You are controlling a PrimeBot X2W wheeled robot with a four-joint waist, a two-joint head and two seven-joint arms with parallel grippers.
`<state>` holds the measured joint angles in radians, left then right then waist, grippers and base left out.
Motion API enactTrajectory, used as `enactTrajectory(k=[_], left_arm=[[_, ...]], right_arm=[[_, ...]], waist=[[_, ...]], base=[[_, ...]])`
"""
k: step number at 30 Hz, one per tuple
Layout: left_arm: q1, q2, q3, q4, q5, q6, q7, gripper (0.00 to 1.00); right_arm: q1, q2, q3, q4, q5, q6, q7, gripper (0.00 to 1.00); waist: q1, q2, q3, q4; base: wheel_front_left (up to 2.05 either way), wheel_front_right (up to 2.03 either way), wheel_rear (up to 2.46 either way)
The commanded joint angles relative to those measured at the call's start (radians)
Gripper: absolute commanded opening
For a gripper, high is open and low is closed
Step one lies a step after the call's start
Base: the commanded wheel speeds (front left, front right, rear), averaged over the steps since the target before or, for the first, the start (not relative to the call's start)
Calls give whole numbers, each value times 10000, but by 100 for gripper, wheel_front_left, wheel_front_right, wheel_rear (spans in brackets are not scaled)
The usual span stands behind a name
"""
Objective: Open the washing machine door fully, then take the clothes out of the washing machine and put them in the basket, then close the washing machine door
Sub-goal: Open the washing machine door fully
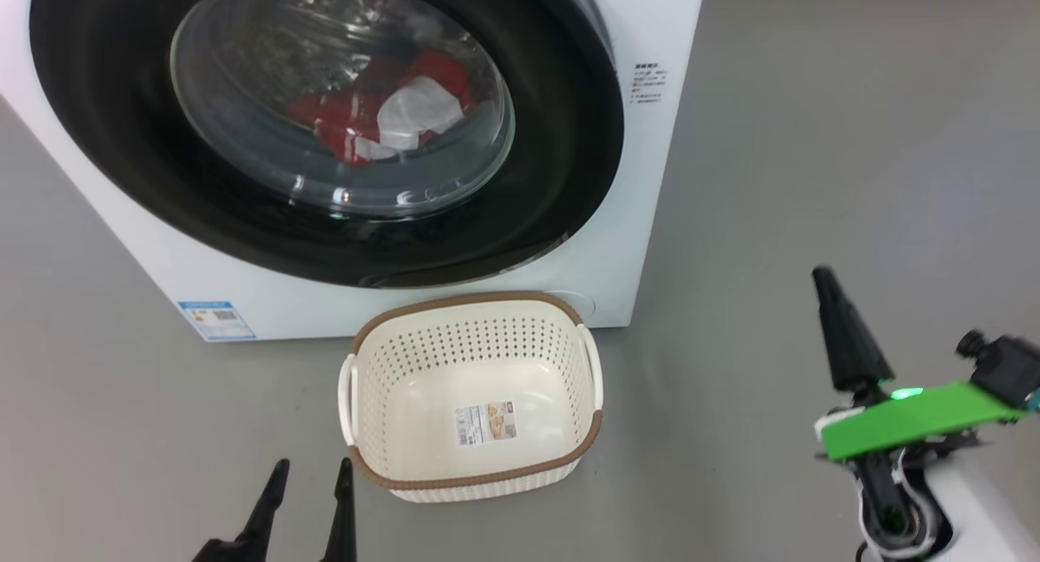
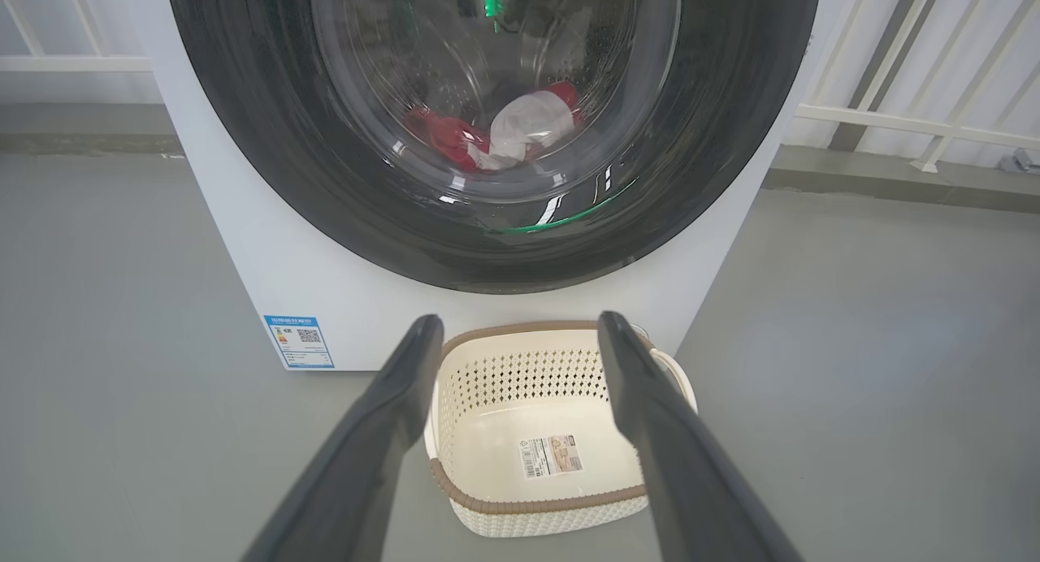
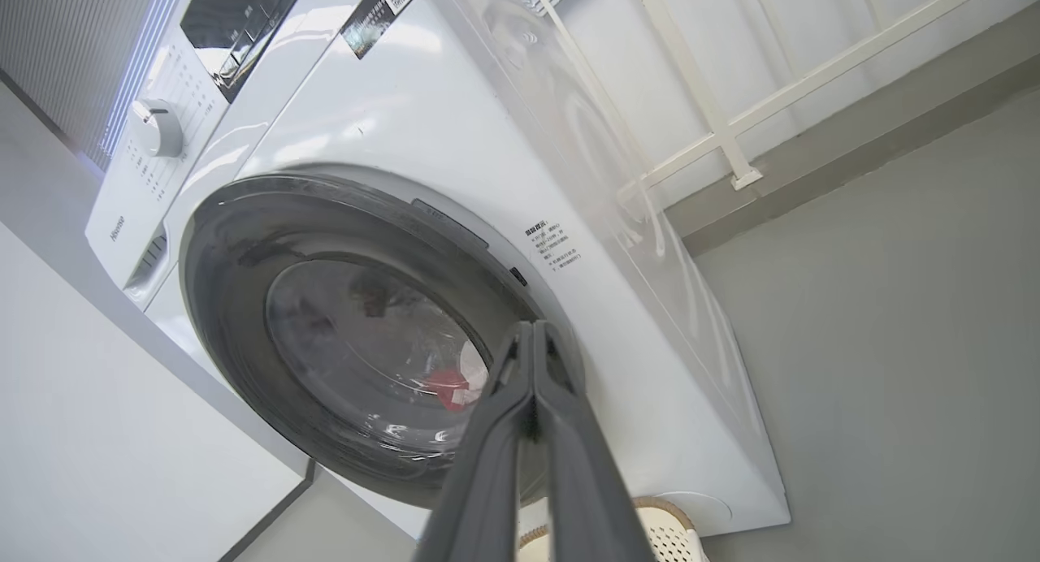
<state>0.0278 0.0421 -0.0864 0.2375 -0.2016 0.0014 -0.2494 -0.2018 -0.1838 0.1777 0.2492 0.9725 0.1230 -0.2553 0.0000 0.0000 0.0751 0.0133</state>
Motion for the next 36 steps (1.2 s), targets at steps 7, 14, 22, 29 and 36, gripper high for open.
enactTrajectory(k=[7, 14, 22, 29, 36], left_arm=[[-698, 81, 32, -399, -123, 160, -124, 100], [-1166, 81, -280, -489, -242, 297, -124, 100], [-1651, 81, -683, -532, -417, 465, -124, 100], [-2025, 81, -949, -587, -580, 600, -124, 100], [-2347, 81, -1250, -633, -727, 707, -124, 100]], right_arm=[[-1452, -773, 810, -671, 2480, 77, -20, 0], [-2679, -1474, 950, -916, 4619, 77, 461, 0], [-3863, -1858, 531, -965, 6419, 77, 1742, 0], [-4751, -1904, -110, -565, 7374, 77, 3333, 0], [-5689, -1752, -889, 352, 8094, 77, 4907, 0]], waist=[[0, 0, 615, 526], [0, 0, 1266, 865], [0, 0, 1915, 1188], [0, 0, 2454, 1409], [0, 0, 2938, 1617]], base=[[0, 0, 0], [0, 0, 0], [0, 0, 0], [0, 0, 0], [0, 0, 0]])
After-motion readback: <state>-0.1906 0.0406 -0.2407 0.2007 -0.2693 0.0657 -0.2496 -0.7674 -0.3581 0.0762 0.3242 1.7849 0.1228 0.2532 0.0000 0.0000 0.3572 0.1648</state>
